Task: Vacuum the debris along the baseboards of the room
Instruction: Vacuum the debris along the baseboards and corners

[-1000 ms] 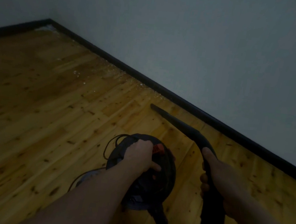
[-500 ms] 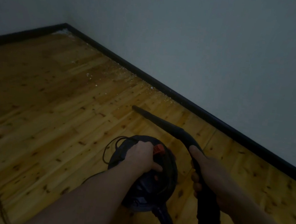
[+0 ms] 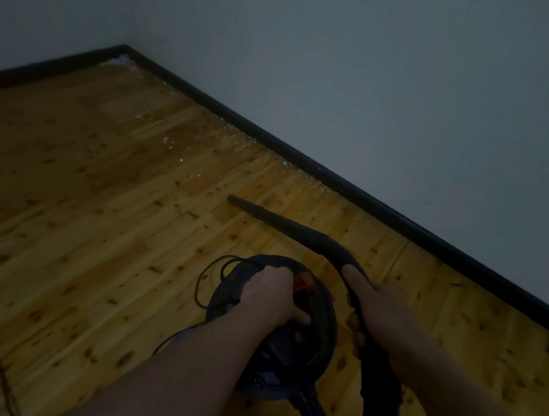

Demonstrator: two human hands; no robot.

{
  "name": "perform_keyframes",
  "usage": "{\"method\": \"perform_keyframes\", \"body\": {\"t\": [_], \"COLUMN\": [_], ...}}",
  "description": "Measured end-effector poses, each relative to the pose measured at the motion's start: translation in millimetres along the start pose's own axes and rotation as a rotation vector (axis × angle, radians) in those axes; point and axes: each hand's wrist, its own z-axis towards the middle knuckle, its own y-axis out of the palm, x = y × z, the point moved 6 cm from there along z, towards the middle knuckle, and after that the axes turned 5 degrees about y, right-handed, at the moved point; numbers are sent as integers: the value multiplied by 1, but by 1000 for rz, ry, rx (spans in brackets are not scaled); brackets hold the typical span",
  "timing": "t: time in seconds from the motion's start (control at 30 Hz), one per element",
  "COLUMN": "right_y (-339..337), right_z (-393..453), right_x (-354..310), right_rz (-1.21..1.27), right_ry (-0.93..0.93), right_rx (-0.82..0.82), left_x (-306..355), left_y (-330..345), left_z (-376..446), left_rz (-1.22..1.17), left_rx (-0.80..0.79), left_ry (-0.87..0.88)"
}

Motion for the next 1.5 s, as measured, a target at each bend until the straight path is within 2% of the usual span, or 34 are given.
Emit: {"method": "perform_keyframes", "body": {"t": [0.13,0.37,0.83,1.5], "right_y": [-15,-45,-88,-71], "right_z": [11,24,25,10], "right_x": [3,15,35,27], "right_rz": [36,92,335,259], "right_ry": [19,68,114,95], "right_rx": [54,111,273,232], "left_x": [1,1,10,3], "left_y": [-2,-4,-14,-10], "left_z": [7,21,43,41], "left_rz": [21,100,209,236], "left_rx": [-8,114,108,147], "left_ry": [31,99,237,229]}}
